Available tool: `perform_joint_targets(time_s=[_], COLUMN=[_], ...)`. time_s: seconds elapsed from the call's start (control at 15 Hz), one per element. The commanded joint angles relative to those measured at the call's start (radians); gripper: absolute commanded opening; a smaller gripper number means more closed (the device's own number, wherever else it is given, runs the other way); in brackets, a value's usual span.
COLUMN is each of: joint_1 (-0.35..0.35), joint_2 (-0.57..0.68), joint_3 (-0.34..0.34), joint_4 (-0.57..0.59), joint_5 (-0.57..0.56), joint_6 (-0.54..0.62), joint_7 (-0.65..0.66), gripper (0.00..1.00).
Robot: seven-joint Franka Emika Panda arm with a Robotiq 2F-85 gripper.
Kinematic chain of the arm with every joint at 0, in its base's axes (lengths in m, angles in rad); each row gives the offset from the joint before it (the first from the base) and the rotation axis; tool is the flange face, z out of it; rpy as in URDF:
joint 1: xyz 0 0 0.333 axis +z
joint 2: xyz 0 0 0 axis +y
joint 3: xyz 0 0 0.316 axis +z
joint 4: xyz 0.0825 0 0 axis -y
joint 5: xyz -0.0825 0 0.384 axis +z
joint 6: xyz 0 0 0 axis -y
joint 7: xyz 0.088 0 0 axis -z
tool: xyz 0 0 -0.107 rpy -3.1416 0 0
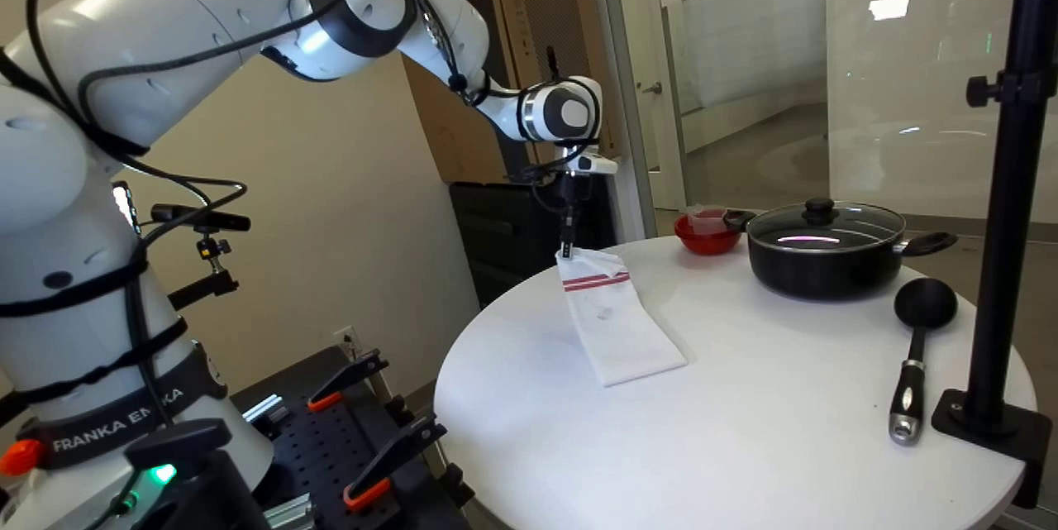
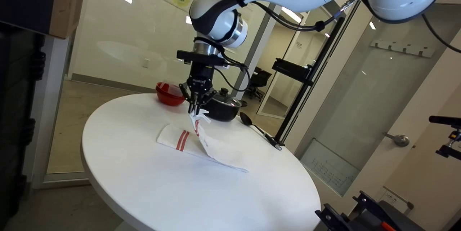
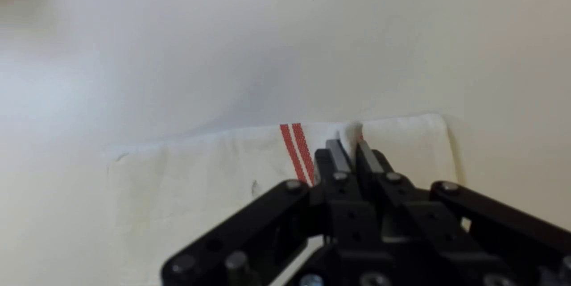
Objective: Fold the white towel
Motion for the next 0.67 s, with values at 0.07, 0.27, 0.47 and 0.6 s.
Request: perform_joint_targets(time_s=[0.07, 0.27, 0.47, 0.6], joint_1=[0.023, 0.027, 0.018, 0.03], joint_2=[0.134, 0.193, 0.203, 0.208], joint_3=[-0.021, -0.032, -0.025, -0.033], joint_4=[0.238, 0.369, 0.437, 0.471], joint_5=[-0.032, -0.045, -0.062, -0.098], joint_6=[-0.227, -0.378, -0.424, -0.374], joint_7=[0.12, 0.188, 0.189, 0.161], gripper=[0.02, 0.02, 0.02, 0.02])
